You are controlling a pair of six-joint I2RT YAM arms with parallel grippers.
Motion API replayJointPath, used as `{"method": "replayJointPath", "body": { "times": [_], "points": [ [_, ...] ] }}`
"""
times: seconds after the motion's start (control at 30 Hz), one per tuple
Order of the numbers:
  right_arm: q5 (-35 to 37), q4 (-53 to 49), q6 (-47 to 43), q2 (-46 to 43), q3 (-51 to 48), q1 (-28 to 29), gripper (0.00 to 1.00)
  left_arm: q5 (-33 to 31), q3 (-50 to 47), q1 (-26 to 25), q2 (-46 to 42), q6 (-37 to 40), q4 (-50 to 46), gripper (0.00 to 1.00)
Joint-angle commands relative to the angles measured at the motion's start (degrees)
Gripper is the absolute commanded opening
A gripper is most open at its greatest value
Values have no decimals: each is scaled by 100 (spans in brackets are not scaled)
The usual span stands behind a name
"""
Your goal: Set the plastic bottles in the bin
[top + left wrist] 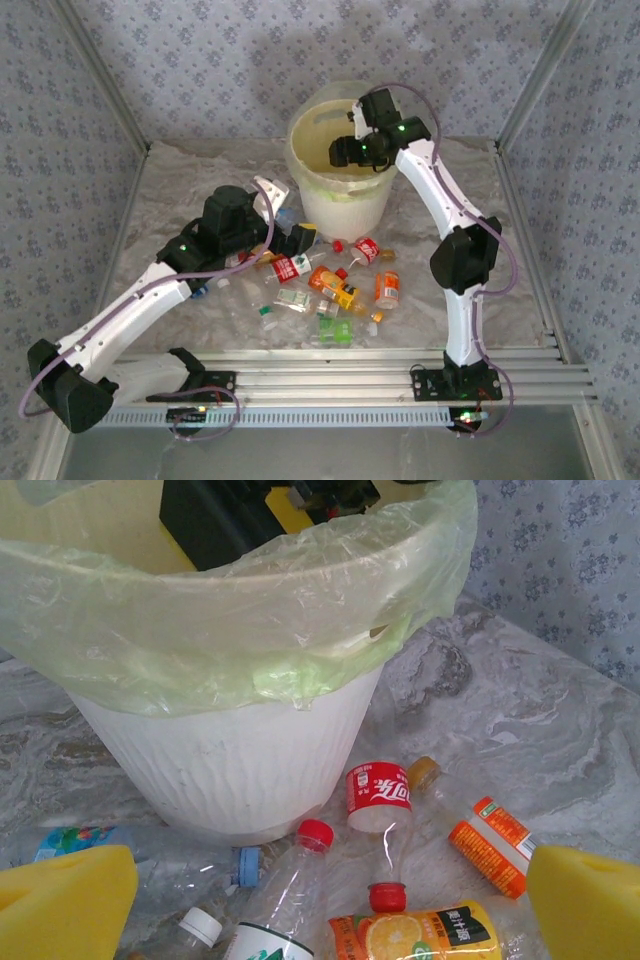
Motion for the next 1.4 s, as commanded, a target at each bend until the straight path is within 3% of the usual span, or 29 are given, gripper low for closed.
{"method": "replayJointPath", "body": {
  "times": [0.0,0.33,0.63,0.9,1.37],
  "points": [
    [-69,-133,28,-188,207,-5,78,107,204,-32,8,82,-7,100],
    [75,185,64,-831,155,13,78,142,196,-31,-9,89,8,100],
    [130,940,20,-1948,-727,44,77,286,196,-33,-36,108,-26,100],
    [207,1327,-32,-3365,-2118,107,77,635,219,-62,-36,236,-106,100],
    [1182,531,616,-5819,-5057,122,77,633,238,-552,207,398,-252,100]
  ]
}}
